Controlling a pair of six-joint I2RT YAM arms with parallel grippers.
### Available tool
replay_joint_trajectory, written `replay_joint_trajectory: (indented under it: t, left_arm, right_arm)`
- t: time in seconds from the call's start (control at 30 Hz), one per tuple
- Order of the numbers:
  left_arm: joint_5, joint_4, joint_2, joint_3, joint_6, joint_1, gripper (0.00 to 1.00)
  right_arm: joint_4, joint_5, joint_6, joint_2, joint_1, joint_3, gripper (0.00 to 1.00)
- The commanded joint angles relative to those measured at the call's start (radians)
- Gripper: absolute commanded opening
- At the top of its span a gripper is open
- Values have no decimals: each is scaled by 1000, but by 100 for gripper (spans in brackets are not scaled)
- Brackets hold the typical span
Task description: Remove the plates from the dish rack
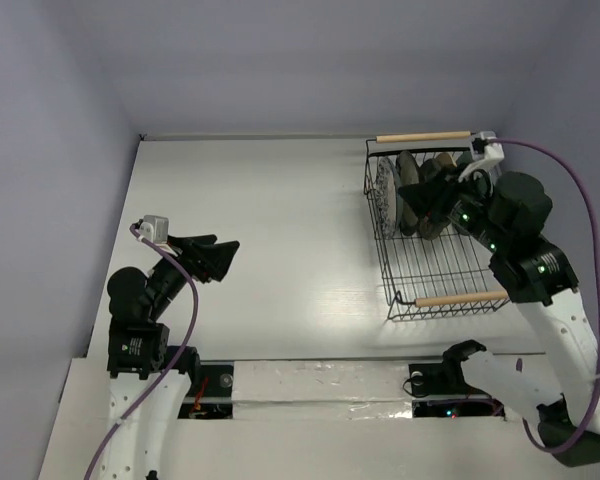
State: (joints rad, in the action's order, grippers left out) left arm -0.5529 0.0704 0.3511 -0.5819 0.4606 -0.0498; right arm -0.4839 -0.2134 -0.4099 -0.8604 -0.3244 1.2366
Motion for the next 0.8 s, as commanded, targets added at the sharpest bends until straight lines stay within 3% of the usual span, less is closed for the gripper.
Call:
replay_joint_trajectory:
  t: [0.0, 0.07, 0.17, 0.23, 0.27, 0.3, 0.37, 0.57, 0.63, 0.67, 0.77]
  left_arm:
    - [-21, -55, -9, 7, -13, 5, 65]
    - [-21, -55, -9, 8, -13, 5, 63]
    - [-22, -58, -15, 10, -13, 5, 52]
    - [-22, -60, -27, 10, -16, 5, 37]
    - [-21, -64, -40, 13, -16, 5, 31]
    - [-18, -64, -46, 14, -16, 5, 16]
    - [1, -60, -58, 13, -17, 5, 2]
    - [15, -49, -44, 11, -19, 5, 0]
    - [15, -49, -40, 11, -16, 5, 0]
    - [15, -49, -38, 10, -17, 5, 0]
    - [13, -50, -41, 11, -16, 5, 8]
  right_arm:
    - [-56, 254, 65, -66, -122, 96, 36]
    - [-74, 323, 83, -112, -134, 118, 47]
    - [-103, 391, 111, -164, -143, 150, 45]
    - [-117, 416, 132, -207, -143, 182, 35]
    - [-133, 446, 135, -222, -143, 193, 13]
    - [-137, 457, 140, -238, -143, 211, 1]
    - [-151, 489, 154, -285, -143, 225, 0]
    - [-186, 592, 192, -419, -143, 296, 0]
    - [-196, 603, 204, -459, -143, 316, 9]
    - [-199, 621, 209, -480, -143, 334, 30]
    - [-216, 654, 217, -564, -143, 368, 48]
